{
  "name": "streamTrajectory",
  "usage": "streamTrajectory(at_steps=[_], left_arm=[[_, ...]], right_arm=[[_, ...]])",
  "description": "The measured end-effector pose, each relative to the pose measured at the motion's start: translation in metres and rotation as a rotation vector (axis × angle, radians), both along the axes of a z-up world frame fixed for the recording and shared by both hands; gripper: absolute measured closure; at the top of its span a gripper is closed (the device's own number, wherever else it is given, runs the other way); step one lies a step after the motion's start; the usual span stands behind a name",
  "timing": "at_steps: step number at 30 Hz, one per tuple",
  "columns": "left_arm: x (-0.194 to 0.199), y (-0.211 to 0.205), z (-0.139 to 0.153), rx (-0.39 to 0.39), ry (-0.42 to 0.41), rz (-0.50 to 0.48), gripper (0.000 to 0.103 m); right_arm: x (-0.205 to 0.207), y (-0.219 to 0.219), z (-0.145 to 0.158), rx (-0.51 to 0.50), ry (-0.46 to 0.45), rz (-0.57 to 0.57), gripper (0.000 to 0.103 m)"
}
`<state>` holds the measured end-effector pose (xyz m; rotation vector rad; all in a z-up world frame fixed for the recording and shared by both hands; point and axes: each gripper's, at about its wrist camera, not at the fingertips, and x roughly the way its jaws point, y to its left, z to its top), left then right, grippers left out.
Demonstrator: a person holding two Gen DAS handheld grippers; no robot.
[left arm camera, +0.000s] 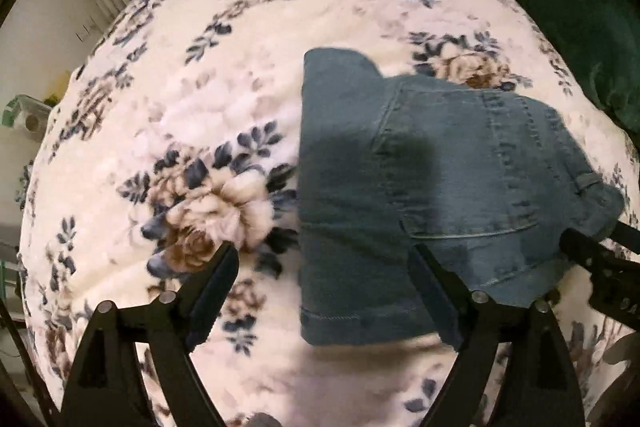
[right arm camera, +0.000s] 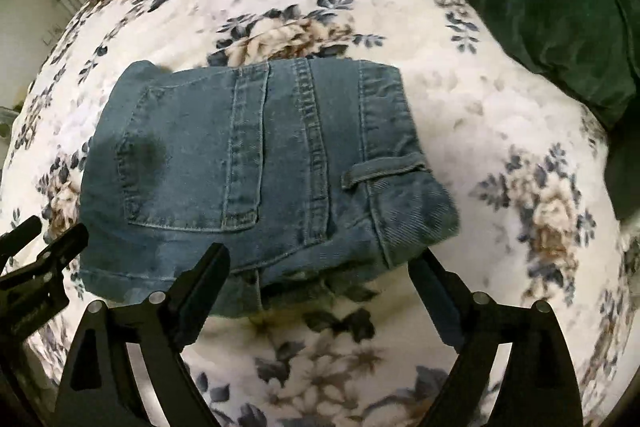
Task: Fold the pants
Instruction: 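Release the folded jeans and lift both tools away from the bed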
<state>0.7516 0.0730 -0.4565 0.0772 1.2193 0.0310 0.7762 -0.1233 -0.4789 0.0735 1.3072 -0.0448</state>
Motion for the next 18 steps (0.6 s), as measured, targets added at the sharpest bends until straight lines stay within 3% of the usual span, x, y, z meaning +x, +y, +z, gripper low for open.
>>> streamTrajectory(at_steps=[8,18], left_arm=[[-0.025,-0.012,0.051,-0.022,-0.054,0.02,0.016],[-0.105,-0.007,0.149,-0.03,-0.157,0.095,0.016]], right_arm=[[-0.046,-0.022,0.05,-0.041,-0.062,-0.048,0.01],[-0.132,-0.039,0.157,-0.036,-0.173,-0.028,0.007]])
